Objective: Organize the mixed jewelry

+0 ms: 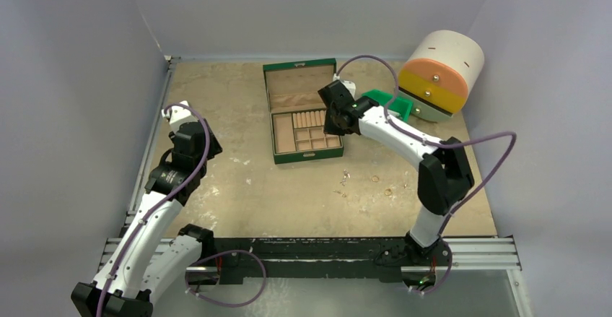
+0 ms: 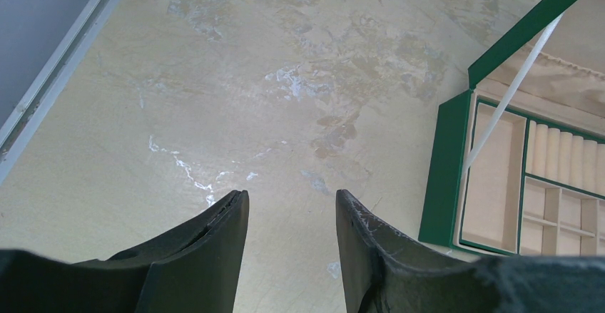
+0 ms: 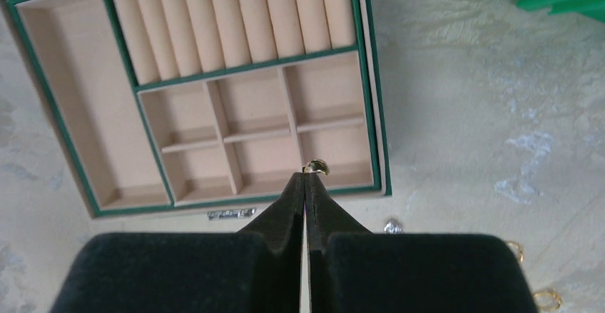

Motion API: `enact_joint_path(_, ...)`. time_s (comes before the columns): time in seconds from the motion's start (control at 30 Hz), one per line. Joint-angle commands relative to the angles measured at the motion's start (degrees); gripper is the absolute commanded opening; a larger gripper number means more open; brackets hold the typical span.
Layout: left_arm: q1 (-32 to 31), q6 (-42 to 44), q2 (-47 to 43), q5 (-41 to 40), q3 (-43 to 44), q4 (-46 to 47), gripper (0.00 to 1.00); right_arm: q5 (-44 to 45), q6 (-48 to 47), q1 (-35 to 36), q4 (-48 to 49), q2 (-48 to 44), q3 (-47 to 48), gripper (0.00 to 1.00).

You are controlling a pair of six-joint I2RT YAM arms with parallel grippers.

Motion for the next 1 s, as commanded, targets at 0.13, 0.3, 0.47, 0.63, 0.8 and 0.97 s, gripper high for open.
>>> enact_joint_path(0.13, 0.32, 1.44, 0.29, -0.16, 1.15, 2.32, 0.47, -2.25, -3.35, -2.12, 1.76, 7.05, 5.88, 0.00)
enact_joint_path(0.3, 0.34, 1.43, 0.58, -0.16, 1.17, 2.32, 0.47, -2.47, -3.93, -2.99, 2.50, 9.41, 7.18, 0.00)
enact_joint_path(0.47, 0.34, 1.51, 0.62, -0.21, 1.25, 2.32, 0.47, -2.53, -4.32, -3.91, 2.72, 10.77, 8.09, 0.00)
enact_joint_path(0.63, 0.31, 1.43, 0.43, -0.43, 1.21, 2.14, 0.47, -3.21, -4.42, -4.88, 2.68, 11.66, 8.60, 0.00)
enact_joint_path(0.8, 0.29, 1.43, 0.48, -0.43, 1.22, 2.14, 0.48, -3.23, -4.43, -5.45, 2.81, 12.19, 8.79, 0.00)
enact_joint_path(0.97, 0.30, 1.43, 0.28, -0.43, 1.24, 2.12, 0.48, -4.54, -4.22, -5.95, 2.69, 12.98, 9.40, 0.01)
